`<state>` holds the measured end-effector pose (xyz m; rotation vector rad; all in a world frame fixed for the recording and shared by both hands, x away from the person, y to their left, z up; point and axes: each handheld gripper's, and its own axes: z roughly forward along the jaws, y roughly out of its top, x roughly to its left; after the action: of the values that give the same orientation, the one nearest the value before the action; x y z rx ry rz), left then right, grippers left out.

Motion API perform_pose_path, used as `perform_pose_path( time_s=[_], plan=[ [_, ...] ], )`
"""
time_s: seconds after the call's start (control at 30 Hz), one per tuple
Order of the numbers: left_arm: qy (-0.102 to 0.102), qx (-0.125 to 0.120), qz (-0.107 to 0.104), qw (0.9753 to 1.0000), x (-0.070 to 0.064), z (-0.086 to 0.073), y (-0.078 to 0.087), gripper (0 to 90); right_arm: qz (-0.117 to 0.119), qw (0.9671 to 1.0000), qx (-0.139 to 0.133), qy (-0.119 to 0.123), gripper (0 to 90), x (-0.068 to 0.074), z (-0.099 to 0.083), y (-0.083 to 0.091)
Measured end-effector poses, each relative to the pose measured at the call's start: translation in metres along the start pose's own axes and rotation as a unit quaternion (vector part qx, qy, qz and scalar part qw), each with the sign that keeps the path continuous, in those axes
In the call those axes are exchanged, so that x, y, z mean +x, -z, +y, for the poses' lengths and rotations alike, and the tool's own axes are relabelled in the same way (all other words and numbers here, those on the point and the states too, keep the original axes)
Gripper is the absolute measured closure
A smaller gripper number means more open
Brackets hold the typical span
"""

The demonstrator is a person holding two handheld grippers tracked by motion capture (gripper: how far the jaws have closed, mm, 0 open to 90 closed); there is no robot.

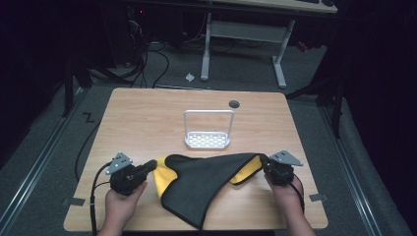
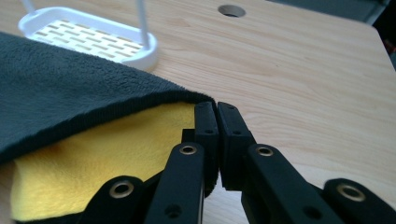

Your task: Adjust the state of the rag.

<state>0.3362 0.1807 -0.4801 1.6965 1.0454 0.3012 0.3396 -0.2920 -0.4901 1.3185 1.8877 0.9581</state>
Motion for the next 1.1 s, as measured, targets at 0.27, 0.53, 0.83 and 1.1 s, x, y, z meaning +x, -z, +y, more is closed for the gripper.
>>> perform_pose_path(
  time_s=[0.27, 0.53, 0.83, 1.1],
  plan=[
    [0.026, 0.040, 0.005, 0.9988, 0.013, -0.012, -0.017, 83.0, -0.002, 0.9999, 0.006, 0.012, 87.9, 0.004, -0.002, -0.004],
    [0.016, -0.006, 0.011, 0.9998, -0.001, -0.002, -0.002, 58.9, 0.002, 1.0000, -0.003, 0.008, 86.3, 0.006, -0.003, -0.001],
    [-0.050, 0.123, -0.133, 0.9823, -0.095, -0.032, -0.055, 48.1, 0.014, 0.9997, -0.009, 0.015, 85.9, 0.013, -0.003, 0.003],
    [-0.172, 0.198, -0.095, 0.9603, -0.144, -0.061, -0.090, 40.2, 0.025, 0.9994, -0.009, 0.023, 85.7, 0.019, -0.004, 0.004]
  ],
)
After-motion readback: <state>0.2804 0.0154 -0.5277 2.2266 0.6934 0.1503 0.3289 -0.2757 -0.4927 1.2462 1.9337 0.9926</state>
